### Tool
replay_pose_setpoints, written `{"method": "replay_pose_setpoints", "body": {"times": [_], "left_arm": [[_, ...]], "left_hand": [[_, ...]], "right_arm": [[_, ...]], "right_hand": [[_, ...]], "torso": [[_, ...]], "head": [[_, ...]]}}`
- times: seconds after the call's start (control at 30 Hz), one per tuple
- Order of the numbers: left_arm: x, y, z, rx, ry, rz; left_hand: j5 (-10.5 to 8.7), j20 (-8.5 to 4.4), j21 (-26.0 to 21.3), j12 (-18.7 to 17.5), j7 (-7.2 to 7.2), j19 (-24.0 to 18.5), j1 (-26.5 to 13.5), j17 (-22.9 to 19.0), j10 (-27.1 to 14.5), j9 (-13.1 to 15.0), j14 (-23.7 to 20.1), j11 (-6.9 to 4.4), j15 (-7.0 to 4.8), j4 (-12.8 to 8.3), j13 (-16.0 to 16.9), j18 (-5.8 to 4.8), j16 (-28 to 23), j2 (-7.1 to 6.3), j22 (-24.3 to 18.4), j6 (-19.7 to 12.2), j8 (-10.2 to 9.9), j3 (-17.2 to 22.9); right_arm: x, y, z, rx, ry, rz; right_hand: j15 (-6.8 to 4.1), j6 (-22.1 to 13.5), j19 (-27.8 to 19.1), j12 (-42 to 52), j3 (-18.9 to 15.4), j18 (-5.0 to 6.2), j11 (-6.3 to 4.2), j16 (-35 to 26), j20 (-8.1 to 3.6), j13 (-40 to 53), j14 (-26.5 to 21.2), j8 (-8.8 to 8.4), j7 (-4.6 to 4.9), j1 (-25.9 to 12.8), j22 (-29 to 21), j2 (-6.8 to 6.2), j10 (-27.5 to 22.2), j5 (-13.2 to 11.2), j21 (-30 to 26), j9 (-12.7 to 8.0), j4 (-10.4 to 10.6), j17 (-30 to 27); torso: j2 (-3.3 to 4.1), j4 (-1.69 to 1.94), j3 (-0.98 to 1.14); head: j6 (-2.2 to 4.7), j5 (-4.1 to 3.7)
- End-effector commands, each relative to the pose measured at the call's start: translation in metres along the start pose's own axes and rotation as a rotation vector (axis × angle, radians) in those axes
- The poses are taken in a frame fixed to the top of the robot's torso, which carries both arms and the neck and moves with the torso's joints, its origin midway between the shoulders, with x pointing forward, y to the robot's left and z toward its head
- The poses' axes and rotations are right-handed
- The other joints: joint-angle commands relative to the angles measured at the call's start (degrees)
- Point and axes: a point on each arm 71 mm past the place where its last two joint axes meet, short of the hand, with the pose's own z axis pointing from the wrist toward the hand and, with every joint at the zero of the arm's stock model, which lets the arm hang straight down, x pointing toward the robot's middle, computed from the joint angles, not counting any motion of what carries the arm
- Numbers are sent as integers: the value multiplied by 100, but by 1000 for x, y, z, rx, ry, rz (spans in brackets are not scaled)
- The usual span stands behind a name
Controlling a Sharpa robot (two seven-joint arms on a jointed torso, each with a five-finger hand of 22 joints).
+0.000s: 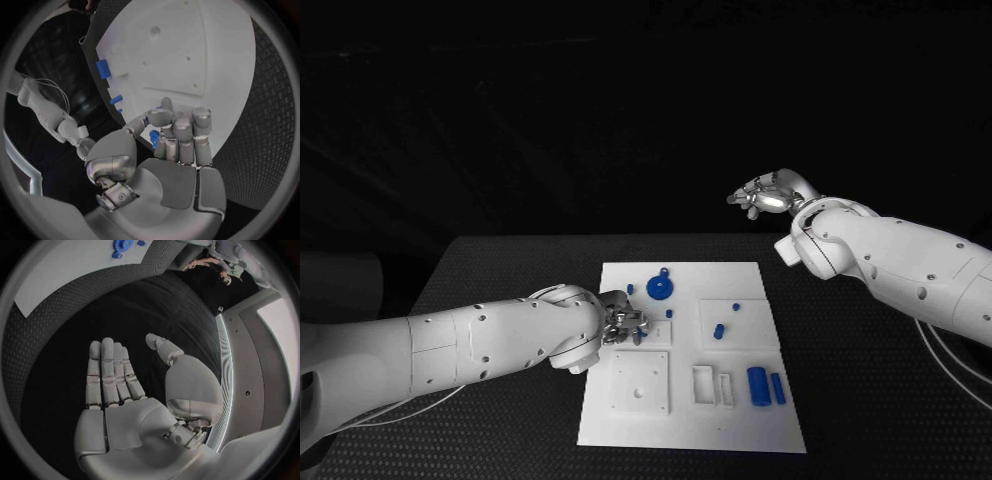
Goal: Assemble the parts on the task board
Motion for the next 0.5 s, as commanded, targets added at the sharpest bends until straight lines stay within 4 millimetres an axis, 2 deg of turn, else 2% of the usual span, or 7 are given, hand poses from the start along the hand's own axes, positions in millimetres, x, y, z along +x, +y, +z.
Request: {"method": "replay_pose_setpoints", "body": {"times": [0.03,0.27,0.3,0.33,0.4,0.43,0.5], "left_arm": [[12,-2,0,-2,67,17],[11,-3,1,-1,57,13],[11,-3,1,-1,56,14],[11,-3,1,-1,56,13],[10,-3,1,-1,53,13],[10,-3,1,-1,53,12],[10,-3,1,-1,51,12]], "left_hand": [[-62,-653,15,35,-501,31,-39,2,-191,-10,301,-173,-332,-65,-13,104,-8,-140,70,873,23,237],[-217,-659,9,36,-502,45,32,1,-192,-18,305,-171,-334,66,-33,114,-24,-386,63,862,26,200],[-428,-662,6,36,-505,49,48,1,-192,-20,308,-171,-334,121,-40,119,-27,-450,60,859,27,181],[-531,-662,2,37,-504,49,54,1,-191,-21,310,-173,-336,169,-45,120,-29,-504,58,860,30,172],[-665,-663,-3,37,-503,49,60,1,-192,-25,311,-173,-338,248,-54,123,-36,-614,56,854,29,152],[-681,-663,-4,37,-503,49,61,1,-193,-26,311,-173,-339,259,-55,123,-36,-626,56,854,30,150],[-1058,-666,-11,37,-507,51,54,1,-194,-31,313,-172,-340,407,-70,130,-43,-768,54,847,31,114]], "right_arm": [[1,0,0,-5,14,0],[2,0,0,-5,15,0],[2,0,0,-5,15,0],[2,0,0,-4,15,0],[2,0,0,-5,15,0],[2,0,0,-4,15,0],[2,0,0,-4,16,0]], "right_hand": [[10,-22,-13,39,-11,84,12,33,35,-8,-31,17,22,-37,5,29,-32,23,-21,-10,-9,-7],[11,-22,-13,42,-13,84,13,35,35,-13,-32,17,23,-38,7,28,-33,28,-22,-10,-10,-9],[11,-22,-13,43,-13,84,13,35,35,-14,-32,17,23,-38,7,28,-33,29,-22,-11,-10,-10],[11,-22,-13,43,-13,84,13,36,36,-14,-32,17,23,-38,7,28,-33,29,-22,-11,-10,-10],[11,-22,-13,44,-14,84,13,36,36,-15,-32,17,23,-39,8,27,-33,30,-23,-11,-10,-10],[11,-22,-13,44,-14,84,13,36,36,-16,-32,17,23,-39,8,27,-33,30,-23,-11,-10,-10],[11,-22,-14,44,-14,84,13,36,36,-17,-32,17,23,-39,8,27,-34,31,-23,-11,-11,-11]], "torso": [[0,1,-3],[0,6,-7],[1,6,-6],[1,6,-8],[1,6,-10],[1,6,-10],[0,4,-9]], "head": [[0,-6],[-2,-16],[-3,-17],[0,-19],[5,-18],[5,-18],[8,-22]]}}
